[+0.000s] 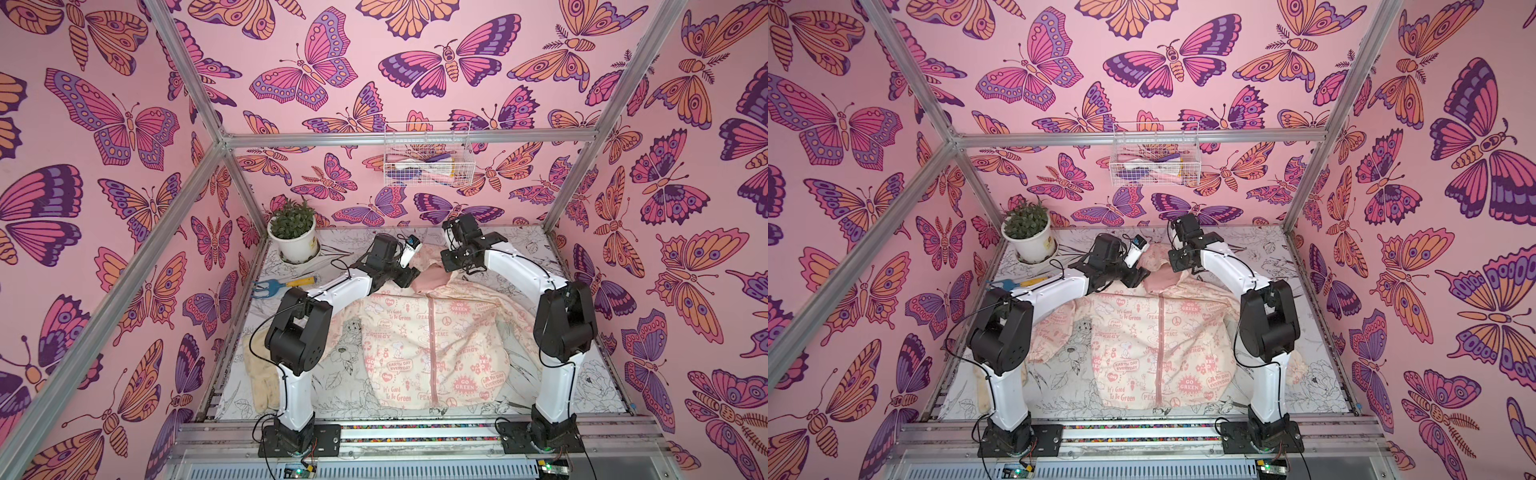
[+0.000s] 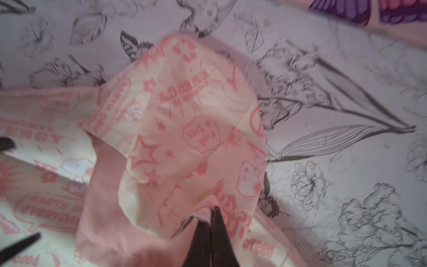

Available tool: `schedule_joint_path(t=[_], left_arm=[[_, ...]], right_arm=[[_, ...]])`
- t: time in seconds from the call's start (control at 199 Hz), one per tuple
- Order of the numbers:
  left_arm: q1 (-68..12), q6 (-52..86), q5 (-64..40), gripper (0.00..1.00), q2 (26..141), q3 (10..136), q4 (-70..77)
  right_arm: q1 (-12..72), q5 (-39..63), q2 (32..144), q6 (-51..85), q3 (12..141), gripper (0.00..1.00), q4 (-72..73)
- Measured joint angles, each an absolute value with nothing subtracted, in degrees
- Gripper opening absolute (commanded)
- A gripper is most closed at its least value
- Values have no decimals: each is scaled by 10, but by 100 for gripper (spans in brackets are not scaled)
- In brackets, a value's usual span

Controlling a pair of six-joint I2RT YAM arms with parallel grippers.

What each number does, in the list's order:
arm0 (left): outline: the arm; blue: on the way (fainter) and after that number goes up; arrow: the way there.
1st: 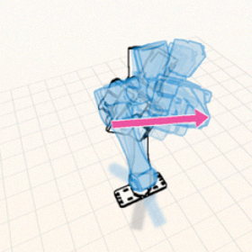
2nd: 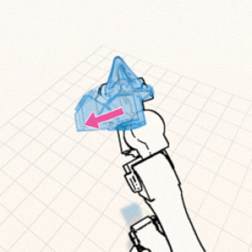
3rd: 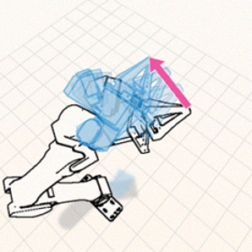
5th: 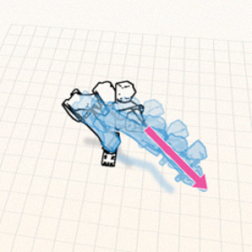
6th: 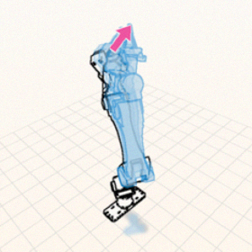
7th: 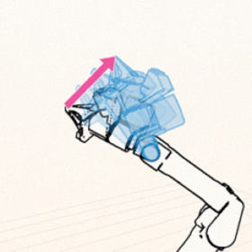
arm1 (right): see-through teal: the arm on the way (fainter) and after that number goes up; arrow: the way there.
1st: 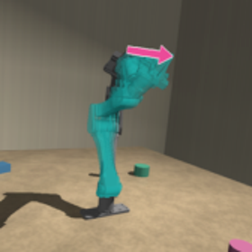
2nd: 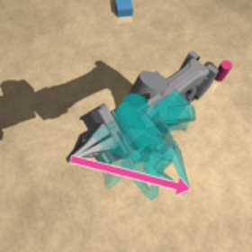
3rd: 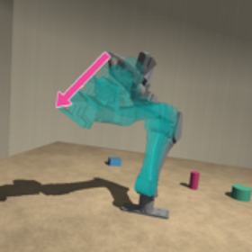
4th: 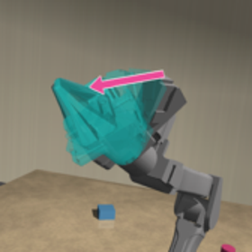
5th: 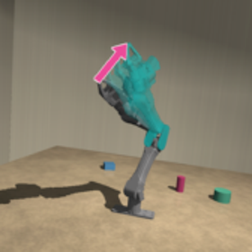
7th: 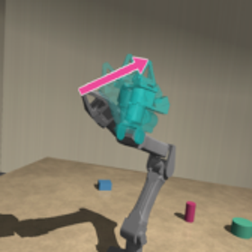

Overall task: Unzip the jacket
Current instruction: Flatten out the jacket at the center of the board.

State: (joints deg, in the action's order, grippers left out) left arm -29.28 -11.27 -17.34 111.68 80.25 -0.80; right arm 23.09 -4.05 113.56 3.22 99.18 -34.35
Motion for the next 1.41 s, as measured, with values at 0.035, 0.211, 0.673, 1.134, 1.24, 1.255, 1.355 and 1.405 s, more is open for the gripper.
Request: schedule_joint_path(t=[0.035, 0.211, 0.673, 1.134, 1.24, 1.255, 1.355, 1.405], left_arm=[[-293, -110, -183, 62, 1119, 802, -3], [-293, -95, -191, 62, 1145, 827, 16], [-300, -47, -78, 46, 1258, 999, 30], [-296, -22, -10, 1, 1284, 973, 31], [-286, -4, -15, 0, 1283, 960, 28], [-284, 1, -17, 0, 1282, 959, 28], [-269, 26, -29, 0, 1279, 958, 25], [-262, 39, -32, 0, 1278, 958, 26]], right_arm=[[231, -45, 1134, 27, 1001, 0, -338], [232, -47, 1118, -4, 1015, 0, -324], [241, 16, 1109, -35, 1051, 0, -324], [241, 20, 1077, -61, 1062, 5, -338], [241, -5, 1077, -66, 1063, 55, -341], [242, -11, 1078, -64, 1064, 58, -342], [242, -63, 1089, -47, 1092, 71, -362], [242, -91, 1093, -30, 1103, 74, -370]])
